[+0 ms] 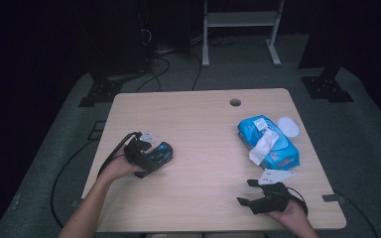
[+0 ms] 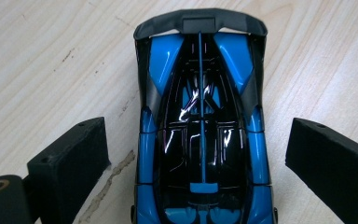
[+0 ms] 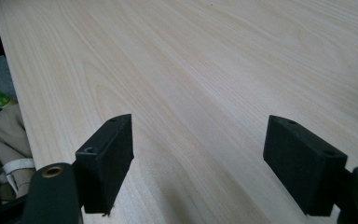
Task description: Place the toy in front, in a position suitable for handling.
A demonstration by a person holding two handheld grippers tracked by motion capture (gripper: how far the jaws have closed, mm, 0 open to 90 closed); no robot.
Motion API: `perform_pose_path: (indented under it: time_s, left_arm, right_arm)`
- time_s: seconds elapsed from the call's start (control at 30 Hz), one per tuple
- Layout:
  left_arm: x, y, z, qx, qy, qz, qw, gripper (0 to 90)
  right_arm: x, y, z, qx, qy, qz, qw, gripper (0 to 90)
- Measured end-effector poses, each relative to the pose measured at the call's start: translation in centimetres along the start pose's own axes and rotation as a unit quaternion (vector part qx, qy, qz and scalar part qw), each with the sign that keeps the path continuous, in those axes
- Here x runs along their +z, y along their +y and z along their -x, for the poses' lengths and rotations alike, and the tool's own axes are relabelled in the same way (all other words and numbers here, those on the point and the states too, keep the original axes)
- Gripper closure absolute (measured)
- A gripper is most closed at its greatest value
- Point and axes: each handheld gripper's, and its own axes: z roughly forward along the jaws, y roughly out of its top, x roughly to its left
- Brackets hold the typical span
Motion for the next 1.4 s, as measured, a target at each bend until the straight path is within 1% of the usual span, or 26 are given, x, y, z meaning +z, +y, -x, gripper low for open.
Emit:
perform_pose_path:
  time_s: [0.13,0.2,0.23,0.33,0.4,0.47,0.53,0.57,0.63,0.7,0.77,0.87,0.93,1.0,1.03,1.07,1.17,1.3,1.4]
  left_arm:
    - [0.3,-0.1,-0.1,-0.003,-0.004,-0.013,0.9999,6.2]
    - [0.5,-0.2,-0.2,-0.003,-0.01,-0.02,0.9998,7.3]
    - [0.5,-0.2,-0.2,-0.004,-0.012,-0.02,0.9997,9.1]
    - [0.6,-0.2,-0.3,-0.006,-0.016,-0.023,0.9996,10.0]
    - [0.7,-0.3,-0.3,-0.007,-0.017,-0.025,0.9995,12.5]
    - [0.9,-0.1,-0.5,-0.007,-0.019,-0.047,0.9987,12.6]
    - [1.0,0.0,-0.5,-0.002,-0.02,-0.06,0.998,13.8]
    - [1.0,0.1,-0.6,0.0,-0.02,-0.063,0.9978,13.8]
    - [1.0,0.3,-0.5,-0.001,-0.021,-0.059,0.998,14.2]
    - [1.0,0.3,-0.5,-0.001,-0.025,-0.059,0.9979,16.9]
    - [1.3,0.3,-0.6,-0.002,-0.03,-0.078,0.9965,17.0]
    - [1.3,0.3,-0.7,-0.008,-0.029,-0.077,0.9966,17.4]
    - [1.3,0.4,-0.8,-0.007,-0.03,-0.079,0.9964,17.6]
    - [1.2,0.6,-0.7,-0.002,-0.037,-0.083,0.9959,20.4]
    - [1.2,0.6,-0.7,0.002,-0.037,-0.087,0.9956,21.6]
    - [1.2,0.7,-0.6,0.002,-0.035,-0.087,0.9956,22.1]
    - [1.2,0.9,-0.5,0.006,-0.037,-0.091,0.9951,24.5]
    - [1.3,1.1,-0.5,0.009,-0.036,-0.099,0.9944,25.1]
    - [1.3,1.1,-0.5,0.009,-0.036,-0.099,0.9944,25.3]
  right_arm:
    - [0.1,0.0,-0.1,-0.002,0.001,-0.001,1.0,23.3]
    - [0.1,0.0,-0.1,-0.001,0.001,-0.001,1.0,23.3]
    - [0.1,0.0,-0.1,-0.001,0.001,-0.001,1.0,23.3]
    - [0.1,0.0,0.0,-0.002,0.001,-0.001,1.0,23.3]
    - [0.1,0.0,0.0,-0.002,0.001,-0.002,1.0,23.3]
    - [0.1,0.0,0.0,-0.002,0.001,-0.002,1.0,23.3]
    - [0.1,0.0,-0.1,-0.002,0.001,-0.002,1.0,23.1]
    - [0.1,0.0,-0.1,-0.002,0.001,-0.002,1.0,23.1]
    - [0.1,0.0,-0.1,-0.002,0.001,-0.002,1.0,23.1]
    - [0.1,0.0,0.0,-0.002,0.002,-0.002,1.0,23.1]
    - [0.1,0.0,0.0,-0.002,0.002,-0.002,1.0,23.2]
    - [0.1,0.0,-0.1,-0.003,0.001,-0.002,1.0,23.1]
    - [0.1,0.0,-0.1,-0.003,0.001,-0.002,1.0,23.1]
    - [0.1,0.0,-0.1,-0.002,0.001,-0.002,1.0,23.1]
    - [0.1,0.0,-0.1,-0.003,0.001,-0.002,1.0,23.1]
    - [0.1,0.0,-0.1,-0.003,0.001,-0.002,1.0,23.1]
    - [0.1,0.0,-0.1,-0.002,0.001,-0.003,1.0,23.1]
    - [0.1,-0.1,-0.1,-0.001,0.001,-0.002,1.0,23.1]
    - [0.0,-0.1,-0.1,-0.001,0.0,-0.002,1.0,23.1]
